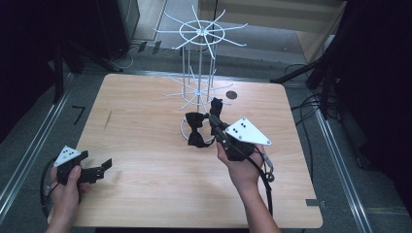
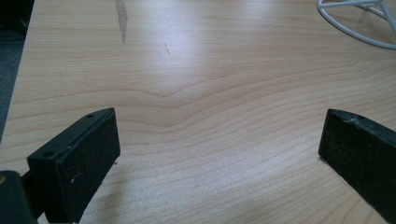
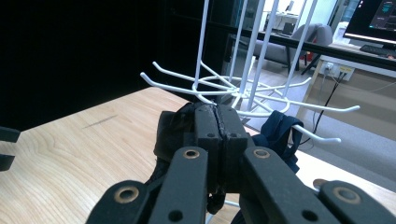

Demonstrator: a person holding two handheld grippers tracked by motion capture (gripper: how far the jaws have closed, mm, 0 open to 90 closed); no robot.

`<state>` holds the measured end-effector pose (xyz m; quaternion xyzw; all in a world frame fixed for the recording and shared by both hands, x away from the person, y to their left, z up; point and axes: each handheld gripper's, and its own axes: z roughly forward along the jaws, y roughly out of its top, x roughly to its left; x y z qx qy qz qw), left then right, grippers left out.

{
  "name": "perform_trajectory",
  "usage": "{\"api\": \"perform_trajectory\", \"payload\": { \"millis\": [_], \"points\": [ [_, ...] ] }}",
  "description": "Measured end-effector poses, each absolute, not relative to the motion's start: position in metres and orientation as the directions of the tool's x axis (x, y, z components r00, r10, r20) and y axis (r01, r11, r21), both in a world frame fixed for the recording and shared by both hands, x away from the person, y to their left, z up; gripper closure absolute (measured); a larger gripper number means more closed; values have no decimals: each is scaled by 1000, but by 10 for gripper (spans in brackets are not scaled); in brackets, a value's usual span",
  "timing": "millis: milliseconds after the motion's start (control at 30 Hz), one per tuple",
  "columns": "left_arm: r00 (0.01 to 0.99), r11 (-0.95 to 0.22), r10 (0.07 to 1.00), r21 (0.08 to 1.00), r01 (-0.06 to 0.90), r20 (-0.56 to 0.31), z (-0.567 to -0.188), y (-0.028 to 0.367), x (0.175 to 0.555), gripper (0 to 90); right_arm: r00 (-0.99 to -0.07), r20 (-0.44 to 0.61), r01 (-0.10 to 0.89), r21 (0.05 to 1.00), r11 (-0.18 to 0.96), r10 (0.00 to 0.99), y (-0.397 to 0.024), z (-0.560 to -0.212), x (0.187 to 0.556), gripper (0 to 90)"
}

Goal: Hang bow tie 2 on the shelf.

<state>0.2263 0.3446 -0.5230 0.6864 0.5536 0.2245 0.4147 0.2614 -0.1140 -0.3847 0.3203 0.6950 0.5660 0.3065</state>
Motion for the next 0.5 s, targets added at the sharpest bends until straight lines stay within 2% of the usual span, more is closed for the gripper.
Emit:
{"api": "perform_trajectory", "payload": {
  "millis": [500],
  "points": [
    [286,-40,946,819,572,-153,-523,344,226,0,-597,-53,107,984,145,800,-116,-381,270,900]
  ]
}}
